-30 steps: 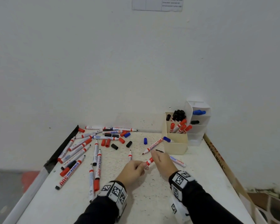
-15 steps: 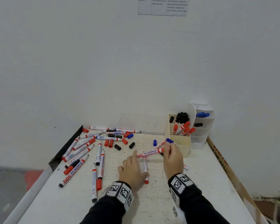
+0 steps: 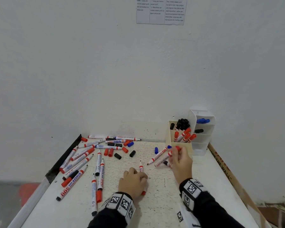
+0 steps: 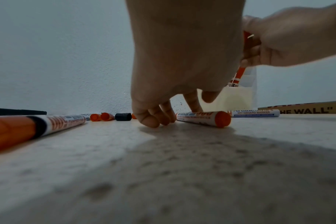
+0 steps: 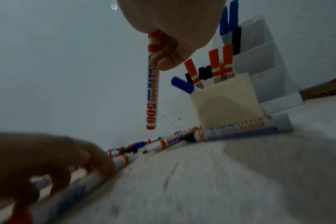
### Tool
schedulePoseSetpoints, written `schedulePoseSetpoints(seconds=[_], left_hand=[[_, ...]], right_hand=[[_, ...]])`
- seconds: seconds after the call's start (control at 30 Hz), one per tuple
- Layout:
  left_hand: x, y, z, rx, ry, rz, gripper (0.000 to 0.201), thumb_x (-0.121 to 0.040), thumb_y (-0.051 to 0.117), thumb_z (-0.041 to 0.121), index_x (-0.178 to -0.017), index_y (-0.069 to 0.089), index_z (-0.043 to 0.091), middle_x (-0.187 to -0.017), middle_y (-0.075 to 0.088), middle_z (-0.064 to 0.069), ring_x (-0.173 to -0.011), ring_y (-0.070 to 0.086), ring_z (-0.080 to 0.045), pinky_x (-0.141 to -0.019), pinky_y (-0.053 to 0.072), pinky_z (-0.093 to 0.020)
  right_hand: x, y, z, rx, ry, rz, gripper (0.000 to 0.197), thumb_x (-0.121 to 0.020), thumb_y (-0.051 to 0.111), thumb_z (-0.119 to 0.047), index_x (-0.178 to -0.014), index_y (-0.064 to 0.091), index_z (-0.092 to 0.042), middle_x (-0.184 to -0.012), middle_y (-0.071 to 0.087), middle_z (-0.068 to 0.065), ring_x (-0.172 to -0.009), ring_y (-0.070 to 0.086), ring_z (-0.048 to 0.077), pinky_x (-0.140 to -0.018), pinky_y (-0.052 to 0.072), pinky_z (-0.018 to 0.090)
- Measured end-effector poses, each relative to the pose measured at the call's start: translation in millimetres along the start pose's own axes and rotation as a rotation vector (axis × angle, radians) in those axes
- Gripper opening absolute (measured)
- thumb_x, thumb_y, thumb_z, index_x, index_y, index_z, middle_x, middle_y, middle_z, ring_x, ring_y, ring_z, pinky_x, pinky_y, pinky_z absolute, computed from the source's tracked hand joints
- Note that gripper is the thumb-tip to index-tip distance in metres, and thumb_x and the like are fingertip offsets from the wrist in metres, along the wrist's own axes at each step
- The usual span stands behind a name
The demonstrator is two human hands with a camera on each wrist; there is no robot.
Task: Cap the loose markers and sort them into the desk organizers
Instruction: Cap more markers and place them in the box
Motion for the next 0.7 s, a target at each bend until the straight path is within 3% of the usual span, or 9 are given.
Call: schedulePoseSetpoints(seconds=[0.07, 0.13, 0.27, 0.4, 0.47, 0.53, 0.63, 0.7], left_hand=[[0.2, -0.7, 1.8, 0.019, -0.007, 0.011, 0.028, -0.093, 0.039, 0.036, -0.116, 0.055, 0.029, -0.118, 0.045, 0.001, -0.111, 0.042, -0.016, -0.096, 0.041, -0.032], [0.4, -3.5, -0.9, 0.091, -0.027, 0.030, 0.024, -0.092, 0.045, 0.028, -0.113, 0.055, 0.023, -0.117, 0.047, 0.000, -0.106, 0.047, -0.015, -0.093, 0.045, -0.029], [2.5, -14.3, -11.6, 0.241, -0.113, 0.113, 0.021, -0.089, 0.050, 0.014, -0.109, 0.054, 0.017, -0.106, 0.048, 0.001, -0.085, 0.048, -0.010, -0.079, 0.043, -0.021], [1.0, -19.7, -14.5, 0.322, -0.155, 0.161, 0.038, -0.090, 0.051, 0.013, -0.126, 0.041, 0.017, -0.104, 0.049, 0.000, -0.080, 0.047, -0.006, -0.068, 0.040, -0.016], [-0.9, -21.7, -17.2, 0.368, -0.178, 0.173, 0.049, -0.090, 0.053, 0.012, -0.134, 0.034, 0.017, -0.115, 0.053, -0.004, -0.085, 0.049, -0.008, -0.073, 0.042, -0.017], [-1.3, -24.3, -21.2, 0.408, -0.204, 0.197, 0.058, -0.089, 0.054, 0.012, -0.140, 0.028, 0.016, -0.119, 0.053, -0.006, -0.090, 0.050, -0.010, -0.078, 0.044, -0.020], [-0.6, -26.7, -21.1, 0.434, -0.206, 0.224, 0.060, -0.089, 0.052, 0.013, -0.143, 0.027, 0.015, -0.119, 0.053, -0.006, -0.091, 0.050, -0.011, -0.079, 0.044, -0.021], [-0.6, -28.2, -22.8, 0.446, -0.220, 0.232, 0.053, -0.090, 0.052, 0.016, -0.140, 0.035, 0.014, -0.121, 0.053, -0.005, -0.094, 0.051, -0.012, -0.080, 0.043, -0.021]], right_hand=[[-16.1, -8.4, -11.8, -0.026, -0.011, 0.000, 0.010, -0.094, 0.044, -0.021, -0.089, 0.051, -0.026, -0.077, 0.061, 0.002, -0.062, 0.059, 0.005, -0.060, 0.053, 0.020], [-40.0, -17.2, -23.7, 0.032, -0.028, 0.006, 0.010, -0.096, 0.043, -0.020, -0.098, 0.051, -0.017, -0.082, 0.061, 0.001, -0.070, 0.061, 0.010, -0.063, 0.053, 0.017], [-84.7, -48.0, -36.6, 0.217, -0.012, 0.080, 0.021, -0.098, 0.040, -0.020, -0.107, 0.050, -0.004, -0.087, 0.057, 0.004, -0.072, 0.057, 0.017, -0.062, 0.048, 0.023], [-105.2, -61.2, -30.2, 0.368, 0.010, 0.092, 0.025, -0.098, 0.039, -0.020, -0.106, 0.051, 0.000, -0.084, 0.054, 0.009, -0.074, 0.057, 0.023, -0.069, 0.050, 0.034], [-108.3, -49.9, -27.9, 0.398, -0.022, 0.028, 0.024, -0.098, 0.040, -0.019, -0.107, 0.053, -0.001, -0.090, 0.058, 0.014, -0.085, 0.059, 0.030, -0.081, 0.052, 0.043], [-108.4, -41.2, -35.8, 0.442, -0.096, 0.012, 0.025, -0.096, 0.044, -0.015, -0.111, 0.056, 0.001, -0.103, 0.059, 0.019, -0.099, 0.055, 0.031, -0.092, 0.045, 0.036], [-105.1, -37.4, -48.0, 0.410, -0.152, 0.042, 0.027, -0.094, 0.047, -0.010, -0.116, 0.056, 0.001, -0.112, 0.059, 0.019, -0.106, 0.054, 0.031, -0.097, 0.043, 0.040], [-105.0, -33.8, -47.9, 0.411, -0.143, 0.039, 0.027, -0.094, 0.046, -0.011, -0.118, 0.054, -0.002, -0.110, 0.060, 0.018, -0.103, 0.056, 0.030, -0.094, 0.046, 0.042]])
Point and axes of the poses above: each hand's wrist, its own x-axis away from the middle knuckle, its own y-axis out of the palm, z = x × y, the point moved 10 cm from there along -x, towards the middle knuckle
